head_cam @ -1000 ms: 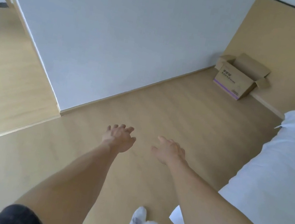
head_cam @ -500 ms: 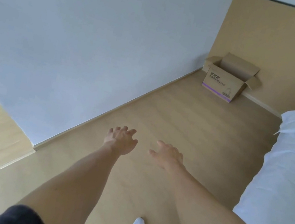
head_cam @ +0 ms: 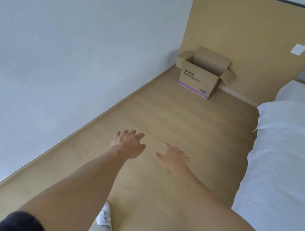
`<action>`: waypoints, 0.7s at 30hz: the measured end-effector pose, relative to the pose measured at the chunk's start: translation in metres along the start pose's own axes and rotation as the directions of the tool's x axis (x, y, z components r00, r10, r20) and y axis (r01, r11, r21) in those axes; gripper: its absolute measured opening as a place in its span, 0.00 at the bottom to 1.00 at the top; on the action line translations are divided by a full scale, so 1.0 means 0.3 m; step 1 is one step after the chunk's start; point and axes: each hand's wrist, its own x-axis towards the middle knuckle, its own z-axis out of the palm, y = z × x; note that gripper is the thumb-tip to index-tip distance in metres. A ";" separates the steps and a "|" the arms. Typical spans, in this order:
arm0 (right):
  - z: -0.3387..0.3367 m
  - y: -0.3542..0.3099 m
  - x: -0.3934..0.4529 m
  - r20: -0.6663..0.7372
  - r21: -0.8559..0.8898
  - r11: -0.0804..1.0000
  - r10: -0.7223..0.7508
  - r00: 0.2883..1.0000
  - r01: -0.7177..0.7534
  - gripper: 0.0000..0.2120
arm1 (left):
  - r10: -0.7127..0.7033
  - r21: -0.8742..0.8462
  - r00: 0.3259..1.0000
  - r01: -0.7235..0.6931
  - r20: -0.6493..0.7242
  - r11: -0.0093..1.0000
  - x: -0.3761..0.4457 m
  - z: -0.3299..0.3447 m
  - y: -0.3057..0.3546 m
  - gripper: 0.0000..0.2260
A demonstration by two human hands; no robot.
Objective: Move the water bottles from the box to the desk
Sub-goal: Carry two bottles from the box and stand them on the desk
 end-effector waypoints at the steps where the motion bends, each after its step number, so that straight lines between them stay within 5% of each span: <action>1: -0.019 0.010 0.038 -0.004 0.008 1.000 0.022 1.000 -0.022 0.31 | 0.016 0.006 1.000 -0.016 0.002 1.000 0.054 -0.011 0.012 0.23; 11: -0.252 -0.019 0.491 -0.013 0.064 0.974 0.219 0.976 -0.218 0.30 | 0.214 0.024 0.976 -0.215 0.038 0.976 0.661 -0.182 0.047 0.24; 21: -0.501 -0.199 0.921 -0.051 0.049 0.963 0.266 0.963 -0.264 0.32 | 0.309 0.047 0.950 -0.311 0.037 0.949 1.175 -0.438 -0.015 0.25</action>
